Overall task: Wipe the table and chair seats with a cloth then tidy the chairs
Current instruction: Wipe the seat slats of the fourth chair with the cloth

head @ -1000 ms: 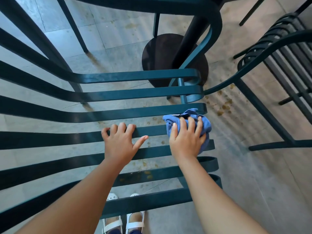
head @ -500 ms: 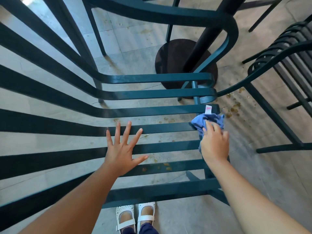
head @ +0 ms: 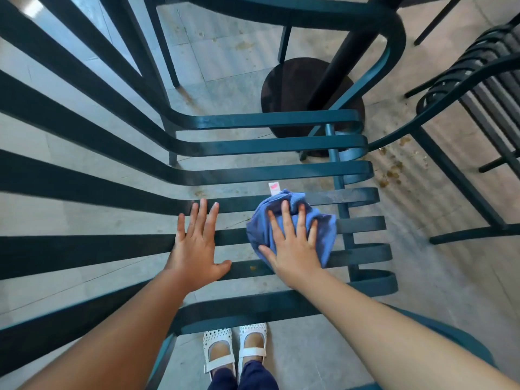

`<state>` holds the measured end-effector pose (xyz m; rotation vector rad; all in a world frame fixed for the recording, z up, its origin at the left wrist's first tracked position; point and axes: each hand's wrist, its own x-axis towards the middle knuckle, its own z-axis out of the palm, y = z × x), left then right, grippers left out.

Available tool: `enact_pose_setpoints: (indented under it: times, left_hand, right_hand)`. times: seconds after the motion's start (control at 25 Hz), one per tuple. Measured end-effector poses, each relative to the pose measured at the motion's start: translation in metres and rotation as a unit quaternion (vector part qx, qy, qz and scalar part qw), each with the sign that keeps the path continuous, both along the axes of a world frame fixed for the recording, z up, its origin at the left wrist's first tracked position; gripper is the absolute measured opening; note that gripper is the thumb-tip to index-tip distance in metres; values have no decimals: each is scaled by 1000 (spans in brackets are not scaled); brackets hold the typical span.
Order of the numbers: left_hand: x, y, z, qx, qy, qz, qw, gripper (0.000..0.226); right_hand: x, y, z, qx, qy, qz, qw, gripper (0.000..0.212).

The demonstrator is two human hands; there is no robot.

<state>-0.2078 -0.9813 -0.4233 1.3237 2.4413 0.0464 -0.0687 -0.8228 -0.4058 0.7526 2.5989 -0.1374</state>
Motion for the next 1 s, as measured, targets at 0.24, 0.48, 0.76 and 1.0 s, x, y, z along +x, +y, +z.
enact_pose_setpoints:
  times: [0.24, 0.48, 0.76, 1.0]
  left_hand:
    - [0, -4, 6, 5, -44, 4, 999, 119]
    - [9, -8, 4, 104, -46, 44, 993, 87]
    - [38, 41, -10, 168, -77, -1, 983, 59]
    - [49, 69, -18, 154, -10, -11, 988, 64]
  right_hand:
    - [-67, -61, -5, -100, 13, 169, 980, 70]
    - [-52, -59, -17, -83, 95, 130, 984, 57]
    - [0, -22, -27, 73, 178, -14, 981, 55]
    - [18, 1, -28, 105, 208, -105, 967, 45]
